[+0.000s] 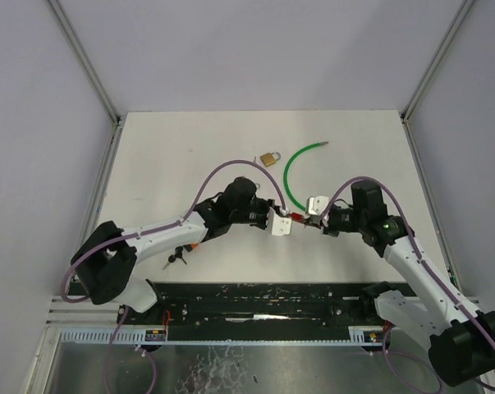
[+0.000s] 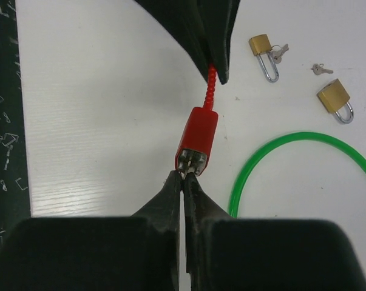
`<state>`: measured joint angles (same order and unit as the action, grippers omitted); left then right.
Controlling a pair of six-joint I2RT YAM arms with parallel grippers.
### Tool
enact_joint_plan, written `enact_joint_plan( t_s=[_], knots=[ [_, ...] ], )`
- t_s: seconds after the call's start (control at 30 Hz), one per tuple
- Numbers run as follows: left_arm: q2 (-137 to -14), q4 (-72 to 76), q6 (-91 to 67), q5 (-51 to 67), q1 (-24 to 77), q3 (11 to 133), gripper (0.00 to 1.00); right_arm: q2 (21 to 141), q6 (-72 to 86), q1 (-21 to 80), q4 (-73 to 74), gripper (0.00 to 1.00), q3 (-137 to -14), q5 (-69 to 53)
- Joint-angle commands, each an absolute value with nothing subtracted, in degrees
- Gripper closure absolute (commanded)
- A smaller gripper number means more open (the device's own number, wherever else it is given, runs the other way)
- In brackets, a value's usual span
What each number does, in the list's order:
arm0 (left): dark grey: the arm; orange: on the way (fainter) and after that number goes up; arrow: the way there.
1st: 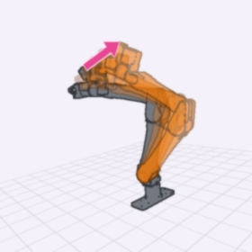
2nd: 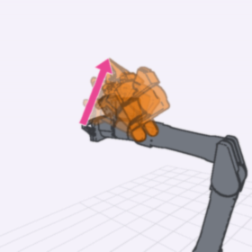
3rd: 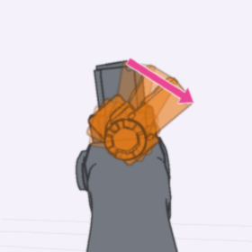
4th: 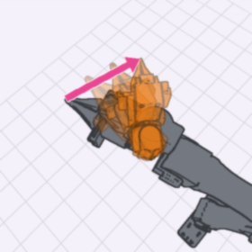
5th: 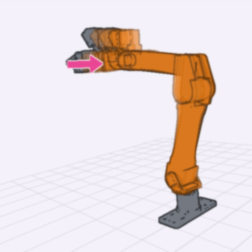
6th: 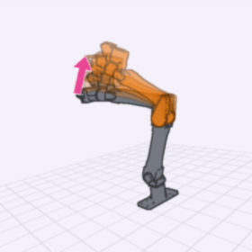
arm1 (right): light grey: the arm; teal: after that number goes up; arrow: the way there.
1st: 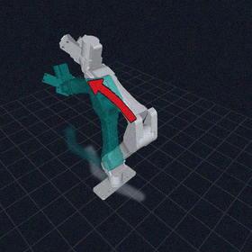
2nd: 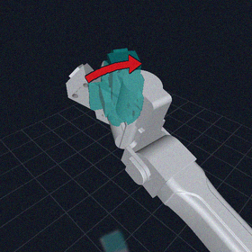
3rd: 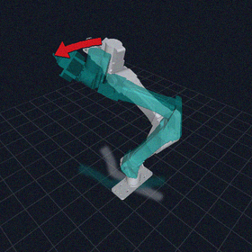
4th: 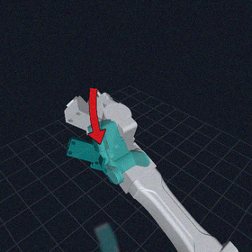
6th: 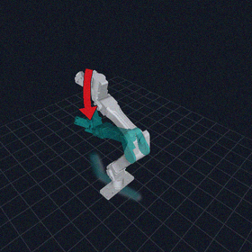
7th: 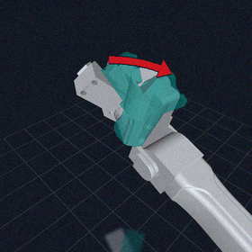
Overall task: Lock with the key
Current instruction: Lock the lock.
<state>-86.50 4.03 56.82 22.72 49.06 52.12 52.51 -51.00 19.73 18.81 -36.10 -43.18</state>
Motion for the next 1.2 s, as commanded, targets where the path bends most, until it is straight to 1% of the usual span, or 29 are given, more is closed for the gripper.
enact_joint_plan(
  t_s=[0.0, 0.03, 0.13, 0.2, 0.23, 0.27, 0.37, 0.5, 0.6, 0.73, 0.83, 0.97, 1.03, 1.07, 1.13, 1.17],
  knots=[
    [-82.8, 8.2, 54.8, 27.6, 50.3, 50.4, 0.87, 52.1, -44.5, 16.4, 24.5, 1.00, -43.4, -48.0],
    [-82.3, 10.2, 54.0, 27.5, 50.3, 49.3, 0.81, 52.0, -44.0, 15.5, 25.1, 1.00, -43.7, -49.2],
    [-80.1, 16.9, 52.5, 27.6, 50.7, 45.7, 0.69, 52.9, -43.5, 14.1, 27.6, 1.00, -44.6, -52.7],
    [-79.2, 18.9, 51.9, 26.9, 50.9, 44.5, 0.56, 53.4, -42.9, 13.6, 27.9, 1.00, -44.8, -53.5],
    [-78.8, 19.4, 51.6, 26.3, 51.1, 44.1, 0.47, 53.7, -42.9, 13.2, 28.2, 1.00, -45.0, -53.7],
    [-78.2, 20.2, 51.3, 25.4, 51.2, 43.5, 0.44, 54.1, -43.2, 13.1, 28.9, 1.00, -45.4, -53.9],
    [-75.6, 23.0, 50.4, 23.9, 51.5, 41.6, 0.39, 56.0, -46.0, 12.5, 32.3, 1.00, -46.8, -55.6],
    [-73.3, 24.2, 49.5, 25.1, 51.5, 40.8, 0.34, 55.5, -50.1, 12.3, 34.2, 1.00, -46.2, -56.5],
    [-75.4, 23.3, 49.5, 26.7, 51.5, 41.9, 0.32, 54.2, -53.3, 12.1, 35.0, 1.00, -45.5, -56.4],
    [-80.2, 24.3, 48.8, 28.1, 51.5, 43.2, 0.32, 52.3, -56.1, 11.8, 34.9, 1.00, -44.6, -55.8],
    [-82.9, 27.6, 46.6, 29.2, 51.6, 43.0, 0.32, 50.7, -56.9, 11.6, 34.1, 1.00, -43.1, -55.7],
    [-86.4, 33.0, 43.5, 29.8, 51.7, 42.9, 0.34, 49.7, -62.4, 11.5, 34.3, 1.00, -41.4, -56.4],
    [-88.7, 35.4, 42.3, 30.1, 51.8, 43.5, 0.37, 49.8, -64.1, 11.5, 35.0, 1.00, -41.1, -56.4],
    [-89.8, 35.5, 42.1, 30.4, 51.9, 44.3, 0.40, 49.9, -64.8, 11.5, 35.1, 1.00, -41.0, -56.4],
    [-92.6, 34.2, 41.4, 31.4, 51.9, 46.3, 0.49, 49.9, -65.7, 11.6, 35.1, 1.00, -40.6, -56.5],
    [-93.9, 32.8, 41.4, 32.2, 52.0, 47.3, 0.55, 49.9, -66.1, 11.5, 35.1, 1.00, -40.5, -56.7]
  ],
)
